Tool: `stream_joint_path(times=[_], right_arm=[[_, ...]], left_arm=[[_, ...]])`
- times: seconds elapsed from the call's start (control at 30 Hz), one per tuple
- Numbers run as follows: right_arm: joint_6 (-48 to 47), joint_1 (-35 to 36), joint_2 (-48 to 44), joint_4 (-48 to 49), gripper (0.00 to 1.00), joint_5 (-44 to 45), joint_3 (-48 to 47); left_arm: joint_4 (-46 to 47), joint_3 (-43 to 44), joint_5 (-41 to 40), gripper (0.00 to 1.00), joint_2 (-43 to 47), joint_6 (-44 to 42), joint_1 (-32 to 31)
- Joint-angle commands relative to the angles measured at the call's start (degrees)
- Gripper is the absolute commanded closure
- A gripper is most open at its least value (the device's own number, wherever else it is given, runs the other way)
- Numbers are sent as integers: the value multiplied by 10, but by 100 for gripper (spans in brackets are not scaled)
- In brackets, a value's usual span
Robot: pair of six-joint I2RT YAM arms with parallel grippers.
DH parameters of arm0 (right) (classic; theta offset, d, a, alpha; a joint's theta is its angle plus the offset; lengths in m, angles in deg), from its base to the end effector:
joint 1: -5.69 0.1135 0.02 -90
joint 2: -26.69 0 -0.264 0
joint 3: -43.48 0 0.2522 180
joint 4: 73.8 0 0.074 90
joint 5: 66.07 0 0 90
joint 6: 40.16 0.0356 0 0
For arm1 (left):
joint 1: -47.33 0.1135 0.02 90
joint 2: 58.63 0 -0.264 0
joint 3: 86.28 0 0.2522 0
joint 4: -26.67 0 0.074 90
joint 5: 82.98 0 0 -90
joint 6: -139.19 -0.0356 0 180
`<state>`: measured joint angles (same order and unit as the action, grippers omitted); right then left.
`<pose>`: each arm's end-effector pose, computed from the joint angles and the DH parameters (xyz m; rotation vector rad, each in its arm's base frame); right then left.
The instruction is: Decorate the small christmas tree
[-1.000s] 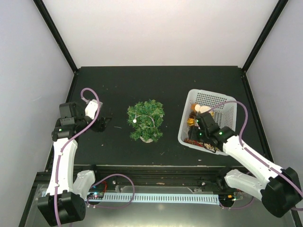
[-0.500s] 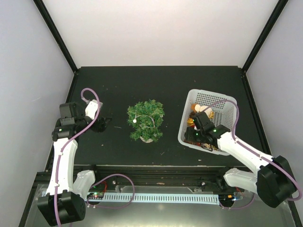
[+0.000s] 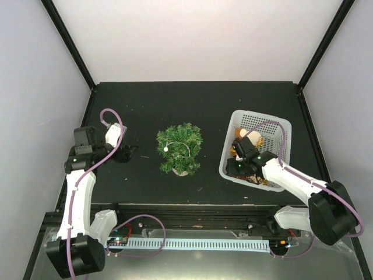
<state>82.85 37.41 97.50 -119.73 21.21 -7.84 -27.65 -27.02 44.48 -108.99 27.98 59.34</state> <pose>0.1833 0.1153 0.1791 0.0169 2.7795 0.3799 0.1732 0.0147 0.2830 0.4784 2.1558 -0.4544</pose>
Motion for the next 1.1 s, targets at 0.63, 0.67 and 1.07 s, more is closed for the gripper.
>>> stream_joint_path(times=[0.63, 0.67, 1.07], right_arm=[[7, -3, -58, -38, 75, 96, -16], [7, -3, -59, -40, 77, 96, -16], [-5, -3, -45, -43, 50, 66, -18]], left_arm=[[7, 2, 15, 24, 15, -9, 6], [7, 1, 15, 24, 15, -9, 6], [4, 3, 21, 24, 16, -13, 6]])
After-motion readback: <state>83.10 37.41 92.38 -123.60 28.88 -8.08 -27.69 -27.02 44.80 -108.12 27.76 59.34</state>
